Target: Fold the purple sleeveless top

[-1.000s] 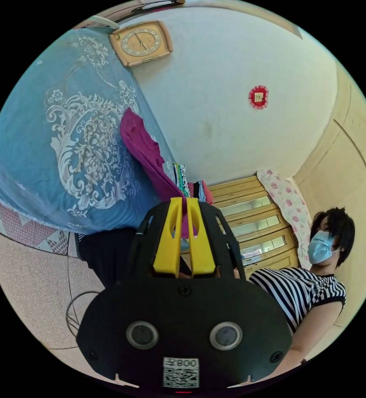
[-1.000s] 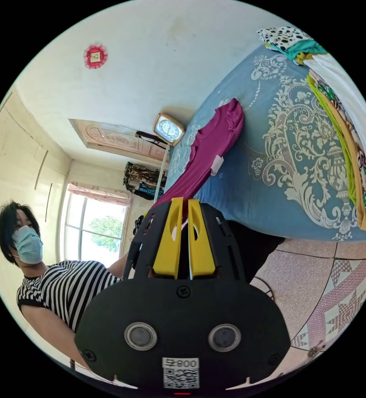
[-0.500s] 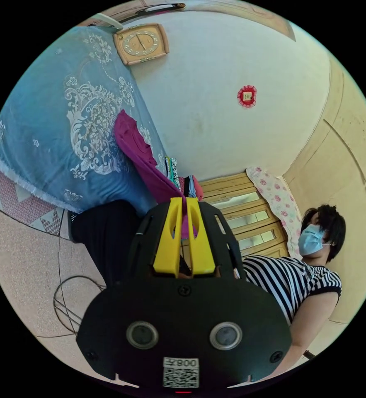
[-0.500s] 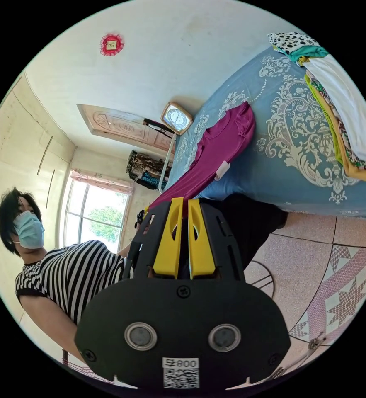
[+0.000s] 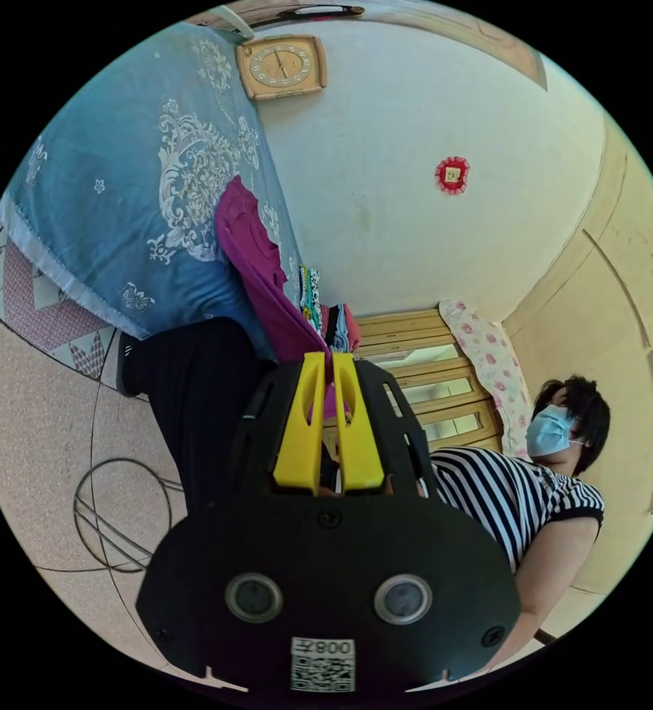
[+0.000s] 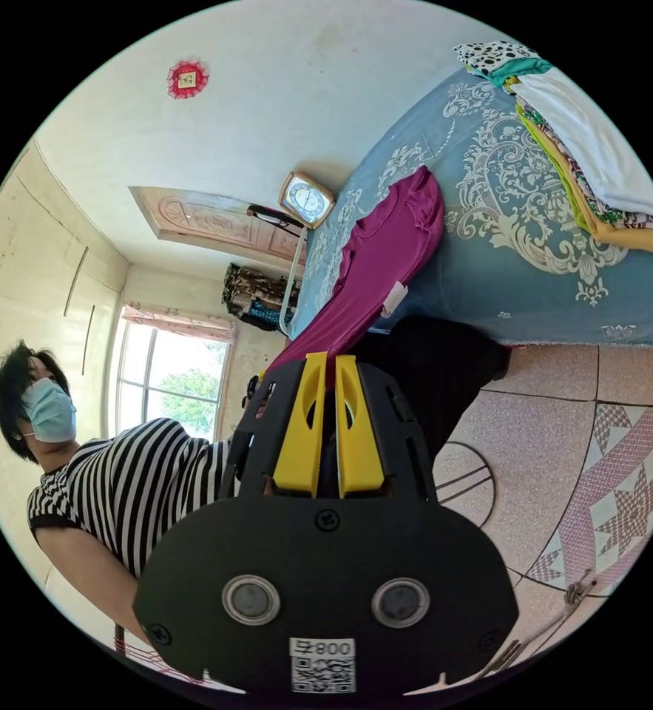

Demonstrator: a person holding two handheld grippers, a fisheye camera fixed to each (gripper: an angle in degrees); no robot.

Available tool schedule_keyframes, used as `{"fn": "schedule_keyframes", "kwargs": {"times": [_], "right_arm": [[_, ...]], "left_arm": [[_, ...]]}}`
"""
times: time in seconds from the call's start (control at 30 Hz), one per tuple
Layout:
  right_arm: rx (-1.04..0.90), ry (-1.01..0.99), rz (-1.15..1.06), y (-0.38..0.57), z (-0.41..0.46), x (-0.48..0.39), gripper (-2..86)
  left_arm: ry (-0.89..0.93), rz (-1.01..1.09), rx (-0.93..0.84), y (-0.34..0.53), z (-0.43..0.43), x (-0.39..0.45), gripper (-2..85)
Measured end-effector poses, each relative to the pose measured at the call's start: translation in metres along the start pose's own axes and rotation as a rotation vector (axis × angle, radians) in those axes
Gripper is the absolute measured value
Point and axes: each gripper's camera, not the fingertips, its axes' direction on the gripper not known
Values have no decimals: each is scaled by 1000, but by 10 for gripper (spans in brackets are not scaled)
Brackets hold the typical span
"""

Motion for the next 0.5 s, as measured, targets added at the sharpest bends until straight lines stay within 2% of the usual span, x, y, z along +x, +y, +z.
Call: {"fn": "schedule_keyframes", "kwargs": {"times": [0.5], "right_arm": [[2, 18, -4, -127, 21, 37, 18]], "left_arm": [[10, 26, -3, -113, 54, 25, 19]]}}
